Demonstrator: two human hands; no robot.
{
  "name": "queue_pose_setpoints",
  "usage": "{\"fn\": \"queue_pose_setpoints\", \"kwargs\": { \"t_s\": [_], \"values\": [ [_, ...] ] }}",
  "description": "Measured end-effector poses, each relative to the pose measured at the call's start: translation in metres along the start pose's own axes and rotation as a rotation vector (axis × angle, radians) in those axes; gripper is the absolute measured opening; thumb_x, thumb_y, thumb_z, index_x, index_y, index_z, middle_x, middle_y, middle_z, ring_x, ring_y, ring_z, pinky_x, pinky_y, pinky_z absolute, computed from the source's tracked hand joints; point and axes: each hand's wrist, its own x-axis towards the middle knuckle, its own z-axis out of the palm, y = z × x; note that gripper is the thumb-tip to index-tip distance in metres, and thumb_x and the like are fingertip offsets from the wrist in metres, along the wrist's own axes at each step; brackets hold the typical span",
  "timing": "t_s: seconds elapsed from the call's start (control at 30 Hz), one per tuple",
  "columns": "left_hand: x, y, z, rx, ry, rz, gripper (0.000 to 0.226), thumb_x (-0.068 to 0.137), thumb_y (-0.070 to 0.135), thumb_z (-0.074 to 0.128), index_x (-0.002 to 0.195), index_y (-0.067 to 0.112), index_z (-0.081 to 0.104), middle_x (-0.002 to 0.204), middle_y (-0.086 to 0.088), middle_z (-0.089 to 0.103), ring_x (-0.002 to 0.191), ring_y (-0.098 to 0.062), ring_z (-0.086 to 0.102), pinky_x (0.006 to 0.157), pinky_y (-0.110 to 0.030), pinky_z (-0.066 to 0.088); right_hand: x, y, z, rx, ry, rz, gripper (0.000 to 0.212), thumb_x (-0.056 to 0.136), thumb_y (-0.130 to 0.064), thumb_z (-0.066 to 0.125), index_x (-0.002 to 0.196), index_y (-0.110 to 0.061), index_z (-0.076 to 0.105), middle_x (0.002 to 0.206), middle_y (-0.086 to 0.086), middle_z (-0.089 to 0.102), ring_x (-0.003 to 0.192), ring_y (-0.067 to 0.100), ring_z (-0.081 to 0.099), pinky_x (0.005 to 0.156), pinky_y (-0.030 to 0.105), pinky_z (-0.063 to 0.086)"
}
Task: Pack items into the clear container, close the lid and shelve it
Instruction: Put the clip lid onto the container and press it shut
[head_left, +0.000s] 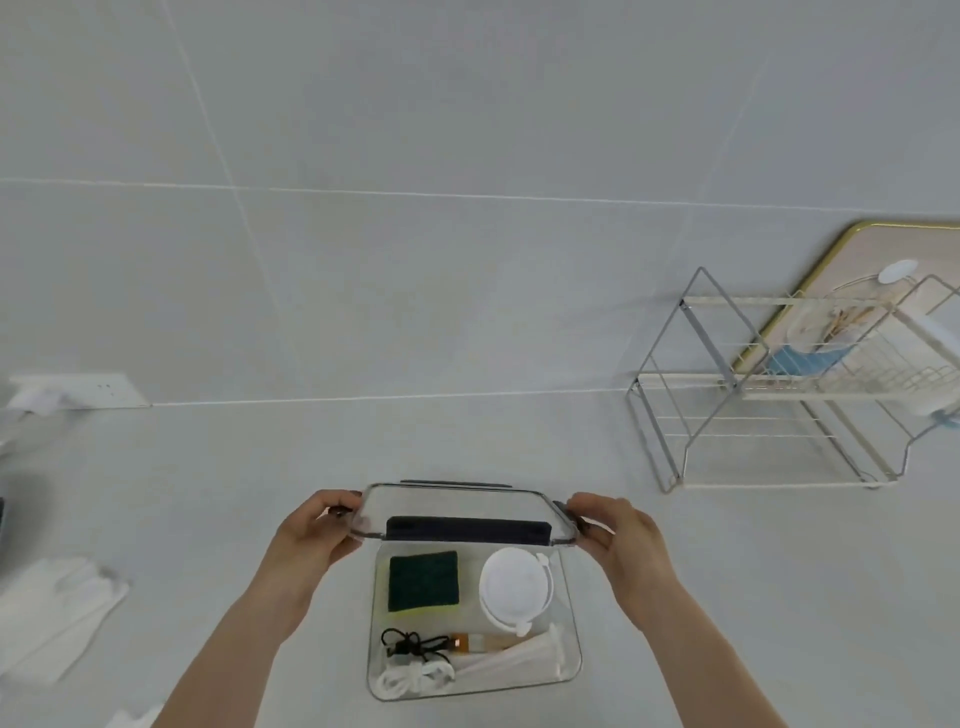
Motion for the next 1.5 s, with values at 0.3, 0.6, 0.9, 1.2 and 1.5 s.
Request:
{"fn": "queue_pose_setpoints", "kwargs": {
  "t_s": [0.3,0.6,0.9,1.2,1.5],
  "values": [
    [-0.033,-0.063,-0.018,0.072,-0.021,-0.26,0.041,0.066,-0.002,0.052,0.092,0.016,0.078,0.104,-0.013,0.074,0.1,-0.028,0.067,0.099,-0.041,0.05,-0.03,0.049,0.005,-0.359,0.27,-0.076,0.04,0.072,0.006,0.075,0.104,-0.018,0.07,0.095,0.002,0.071,0.081,0.024,0.068,0.067,0.029,0.051],
    [-0.043,-0.084,0.002,0.181,0.148,-0.179,0.021,0.078,0.014,0.077,0.095,0.019,0.068,0.099,-0.005,0.069,0.088,-0.023,0.067,0.085,-0.039,0.054,-0.038,0.071,-0.002,-0.422,0.309,-0.027,0.042,0.073,0.006,0.071,0.106,-0.02,0.065,0.095,0.003,0.071,0.077,0.03,0.069,0.068,0.038,0.056],
    [-0.044,-0.092,0.028,0.318,0.233,-0.126,0.03,0.078,0.014,0.076,0.095,0.024,0.054,0.097,0.002,0.065,0.082,-0.022,0.063,0.065,-0.033,0.046,-0.017,0.078,-0.017,-0.389,0.261,0.098,0.031,0.079,-0.002,0.072,0.106,-0.016,0.064,0.094,0.008,0.073,0.08,0.031,0.07,0.08,0.047,0.059],
    [-0.029,-0.095,0.033,0.29,0.298,-0.13,0.037,0.075,0.01,0.077,0.096,0.03,0.054,0.099,-0.001,0.066,0.086,-0.027,0.064,0.075,-0.04,0.052,-0.007,0.08,-0.021,-0.328,0.21,0.106,0.027,0.078,0.003,0.075,0.098,-0.013,0.068,0.089,0.012,0.075,0.074,0.028,0.069,0.067,0.042,0.059],
    [-0.014,-0.082,0.042,0.575,0.363,-0.064,0.042,0.075,0.025,0.076,0.113,0.028,0.058,0.115,-0.003,0.061,0.103,-0.024,0.059,0.079,-0.038,0.051,0.004,0.075,-0.009,-0.775,0.231,-0.118,0.021,0.082,-0.018,0.076,0.103,-0.02,0.075,0.093,-0.002,0.074,0.093,0.019,0.066,0.082,0.032,0.051]
  ]
}}
